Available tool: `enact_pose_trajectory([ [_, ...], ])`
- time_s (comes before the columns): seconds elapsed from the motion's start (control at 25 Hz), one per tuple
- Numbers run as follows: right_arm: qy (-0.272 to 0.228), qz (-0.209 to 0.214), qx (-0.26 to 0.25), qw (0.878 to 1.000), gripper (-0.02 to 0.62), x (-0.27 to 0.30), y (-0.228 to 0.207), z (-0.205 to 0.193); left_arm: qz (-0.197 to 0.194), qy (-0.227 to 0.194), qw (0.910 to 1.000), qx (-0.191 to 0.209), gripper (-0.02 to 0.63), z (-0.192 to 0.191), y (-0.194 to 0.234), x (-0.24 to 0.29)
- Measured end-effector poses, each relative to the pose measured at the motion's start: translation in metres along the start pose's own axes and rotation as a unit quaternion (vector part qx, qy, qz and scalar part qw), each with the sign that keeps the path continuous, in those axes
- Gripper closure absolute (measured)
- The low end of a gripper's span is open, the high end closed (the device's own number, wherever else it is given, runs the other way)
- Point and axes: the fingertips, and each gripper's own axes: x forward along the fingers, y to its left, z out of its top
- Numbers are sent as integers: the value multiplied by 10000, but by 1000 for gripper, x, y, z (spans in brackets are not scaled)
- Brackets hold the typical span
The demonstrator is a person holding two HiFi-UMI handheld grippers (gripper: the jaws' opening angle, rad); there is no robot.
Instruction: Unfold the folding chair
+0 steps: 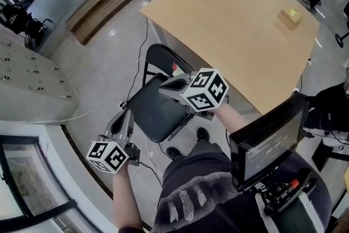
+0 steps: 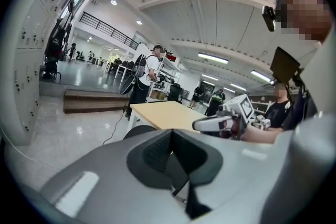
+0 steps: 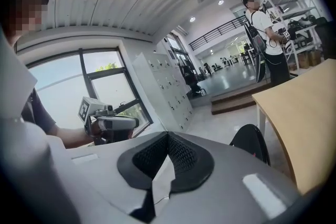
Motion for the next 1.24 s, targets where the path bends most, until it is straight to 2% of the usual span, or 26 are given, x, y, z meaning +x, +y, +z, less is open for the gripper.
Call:
enact_pose_trajectory([
  [0.2, -41, -163, 61, 9998, 594, 1, 23, -3, -297, -106, 9994, 124, 604, 2, -5, -13],
  [0.4, 65, -539, -96, 9985, 594, 14, 63, -9, -731, -159, 9970, 204, 604, -3, -13, -48],
  [0.72, 306, -747, -223, 9965, 594, 48, 132, -41, -1359, -206, 9905, -68, 604, -34, -4, -96],
  [0.88, 433, -960, -171, 9943, 594, 43, 145, -57, -1693, -126, 9851, -255, 604, -44, -12, -95],
  [1.0, 372, -1107, -75, 9931, 594, 31, 148, -61, -1897, -63, 9816, -190, 604, -45, -26, -91],
  [1.24, 222, -1176, -2, 9928, 594, -2, 153, -68, -1961, 119, 9805, -74, 604, -52, -63, -90],
])
